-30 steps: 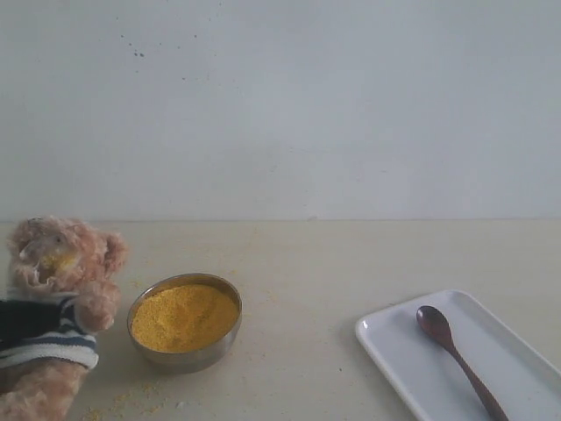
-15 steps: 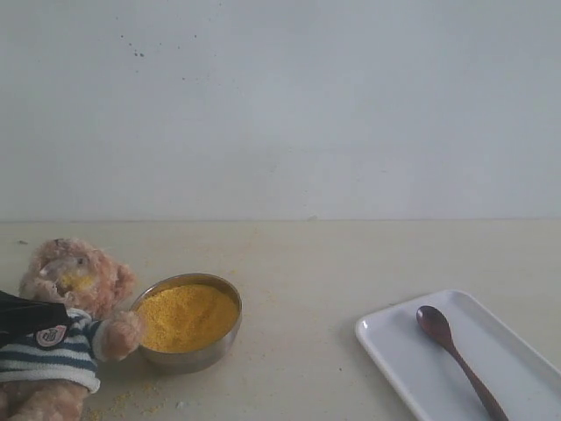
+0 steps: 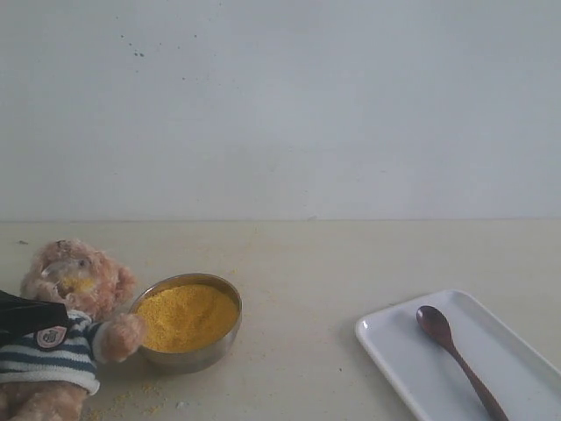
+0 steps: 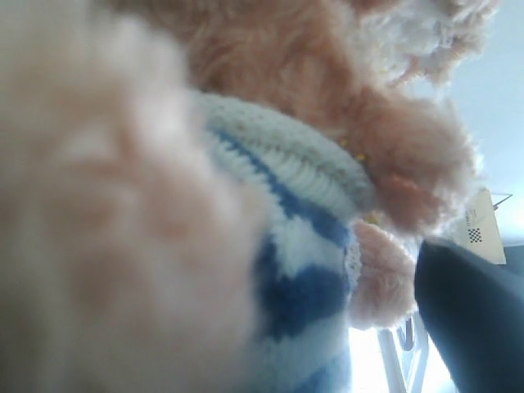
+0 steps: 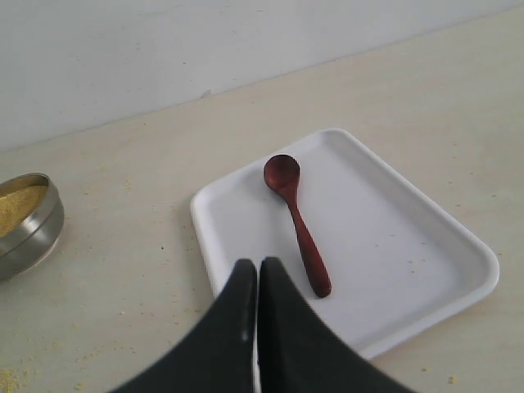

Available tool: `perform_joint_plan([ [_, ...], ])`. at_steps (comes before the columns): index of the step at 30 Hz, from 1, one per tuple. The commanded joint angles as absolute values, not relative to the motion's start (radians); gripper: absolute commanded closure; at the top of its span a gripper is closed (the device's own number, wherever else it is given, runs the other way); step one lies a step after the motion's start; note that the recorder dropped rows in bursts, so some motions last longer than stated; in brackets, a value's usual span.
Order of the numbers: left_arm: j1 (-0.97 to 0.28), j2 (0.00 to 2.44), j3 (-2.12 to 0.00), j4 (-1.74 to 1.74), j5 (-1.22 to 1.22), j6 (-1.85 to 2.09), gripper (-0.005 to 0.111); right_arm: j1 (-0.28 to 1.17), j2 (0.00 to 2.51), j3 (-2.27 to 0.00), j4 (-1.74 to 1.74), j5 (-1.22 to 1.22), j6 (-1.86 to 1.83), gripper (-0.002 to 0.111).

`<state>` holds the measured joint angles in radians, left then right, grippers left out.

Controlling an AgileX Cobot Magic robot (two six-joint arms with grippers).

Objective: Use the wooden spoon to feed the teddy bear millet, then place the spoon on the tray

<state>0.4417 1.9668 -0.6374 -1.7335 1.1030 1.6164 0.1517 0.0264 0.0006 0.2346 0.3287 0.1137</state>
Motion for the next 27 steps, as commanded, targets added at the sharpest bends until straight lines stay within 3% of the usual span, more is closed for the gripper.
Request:
perform_joint_plan([
  [1,0.444,1.966,-0.641,-1.744,1.15,1.623,0.011,0.149,0.019,0.0,0.234,0.323,0.113,0.108],
  [27,0.444,1.966,-0.641,-1.744,1.155,1.654,0.011,0.149,0.019,0.0,0.234,0.323,0.113,0.108],
])
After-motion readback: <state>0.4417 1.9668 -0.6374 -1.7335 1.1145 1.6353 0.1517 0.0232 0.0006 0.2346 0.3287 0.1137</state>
